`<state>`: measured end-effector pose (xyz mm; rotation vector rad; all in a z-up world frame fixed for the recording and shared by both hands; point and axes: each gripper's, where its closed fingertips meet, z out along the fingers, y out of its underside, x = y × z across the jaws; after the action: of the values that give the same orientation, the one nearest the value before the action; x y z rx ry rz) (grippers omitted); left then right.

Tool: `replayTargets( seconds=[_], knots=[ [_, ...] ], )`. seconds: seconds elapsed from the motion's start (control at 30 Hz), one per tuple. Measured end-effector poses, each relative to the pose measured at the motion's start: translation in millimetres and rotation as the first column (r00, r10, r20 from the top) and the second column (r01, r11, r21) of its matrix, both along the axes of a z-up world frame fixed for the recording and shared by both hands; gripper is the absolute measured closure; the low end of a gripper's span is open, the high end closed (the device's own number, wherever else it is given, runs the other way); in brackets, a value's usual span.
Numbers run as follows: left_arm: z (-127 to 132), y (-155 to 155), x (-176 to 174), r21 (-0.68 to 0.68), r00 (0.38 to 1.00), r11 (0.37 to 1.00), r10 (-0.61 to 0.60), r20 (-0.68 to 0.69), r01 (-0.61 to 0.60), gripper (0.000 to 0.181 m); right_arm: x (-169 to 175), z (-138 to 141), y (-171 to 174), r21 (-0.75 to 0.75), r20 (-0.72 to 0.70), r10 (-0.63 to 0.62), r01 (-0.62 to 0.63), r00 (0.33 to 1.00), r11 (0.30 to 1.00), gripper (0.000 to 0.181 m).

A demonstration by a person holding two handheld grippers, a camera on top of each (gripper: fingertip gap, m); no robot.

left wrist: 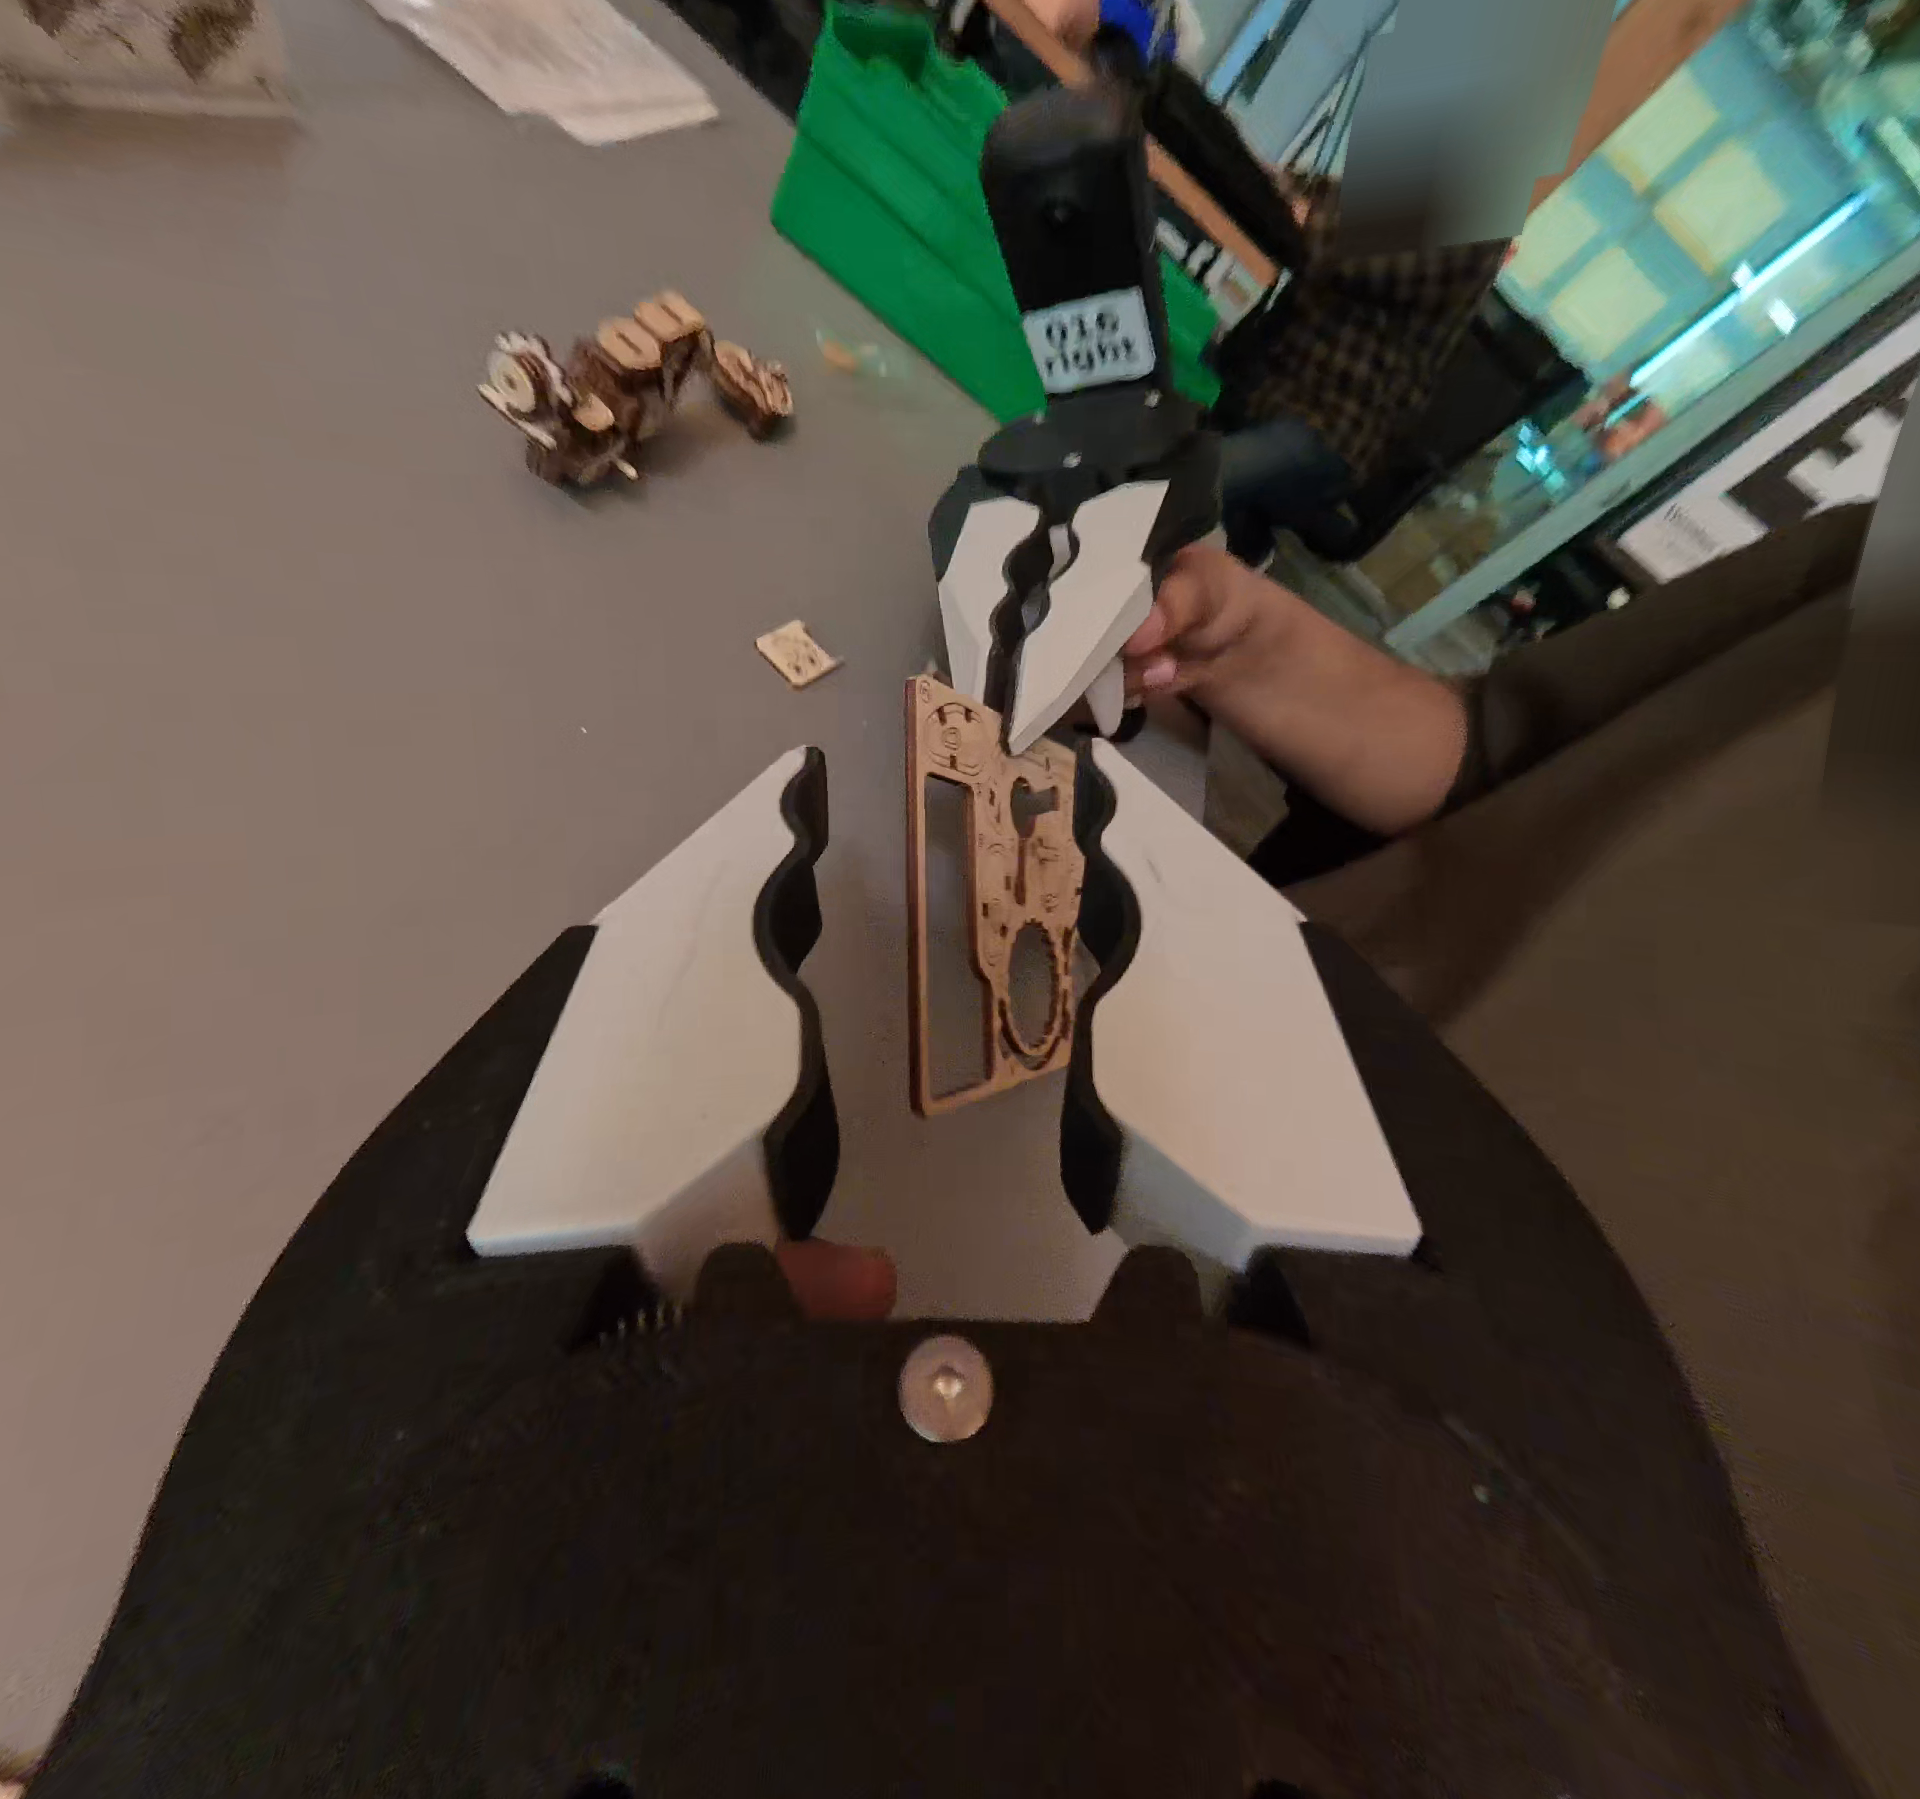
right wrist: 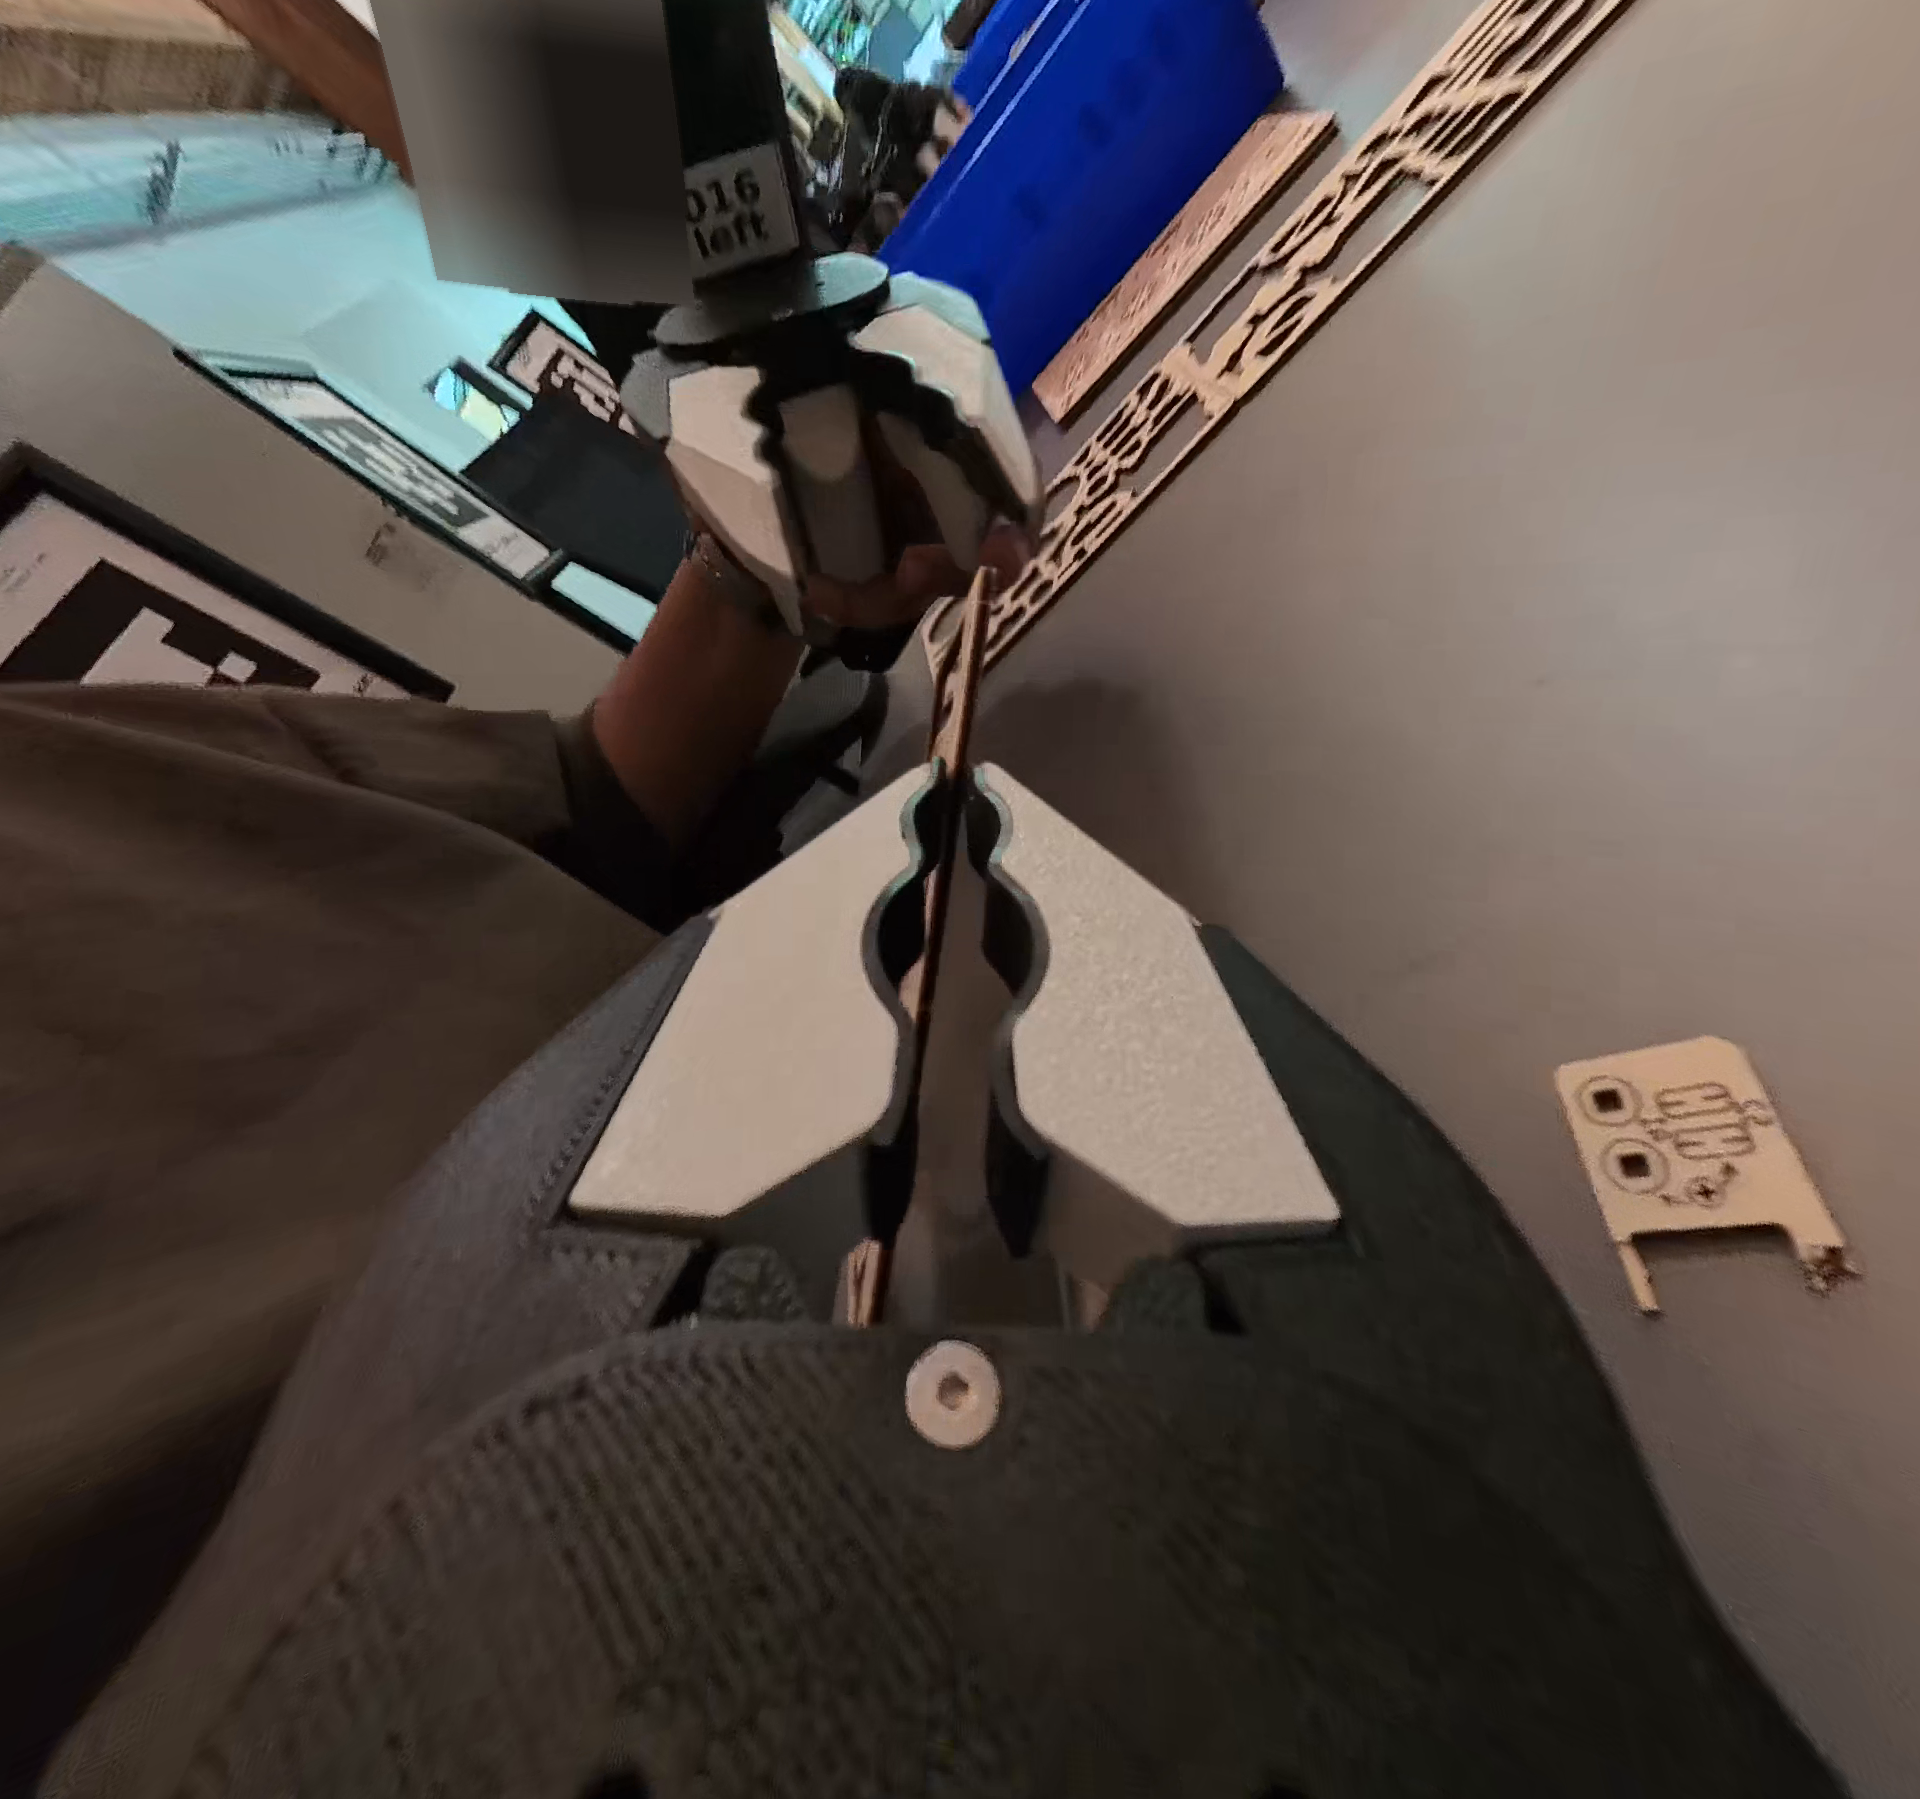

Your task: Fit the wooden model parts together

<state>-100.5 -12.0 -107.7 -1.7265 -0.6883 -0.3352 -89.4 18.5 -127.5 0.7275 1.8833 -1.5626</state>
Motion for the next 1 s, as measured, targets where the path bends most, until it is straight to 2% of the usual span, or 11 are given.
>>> replayTargets(
  seconds=[0.1,0.23,0.47,0.77,0.9,1.0],
  knots=[
    [-22.3,15.4,9.9,-0.062,0.998,0.997,-0.054,0.025,0.055,0.138,7.8,-3.6,-3.6,0.022,-0.018,0.039,-0.038,0.999,0.999,0.180],
    [-30.5,25.5,10.6,-0.035,0.995,0.998,-0.050,0.081,0.053,0.165,7.4,-7.6,-4.7,0.052,-0.051,0.034,-0.031,0.998,0.998,0.179],
    [-23.4,24.9,7.0,0.037,0.992,0.999,-0.028,0.125,0.023,0.173,-0.3,-6.6,-5.4,0.038,-0.090,-0.023,0.027,0.996,0.999,0.177],
    [-24.4,26.7,9.1,0.015,0.995,0.999,-0.039,0.093,0.038,0.173,0.4,-4.7,-7.6,0.025,-0.059,-0.028,0.029,0.998,0.999,0.177],
    [-26.5,26.3,2.8,-0.009,0.994,1.000,0.006,0.107,-0.005,0.173,-3.5,-5.8,-7.0,0.079,-0.153,-0.058,0.071,0.986,0.994,0.178],
    [-30.8,25.7,0.2,-0.038,0.993,0.999,0.030,0.117,-0.026,0.173,-6.0,-10.0,-7.7,0.105,-0.155,-0.081,0.098,0.985,0.990,0.177]
  ],
)
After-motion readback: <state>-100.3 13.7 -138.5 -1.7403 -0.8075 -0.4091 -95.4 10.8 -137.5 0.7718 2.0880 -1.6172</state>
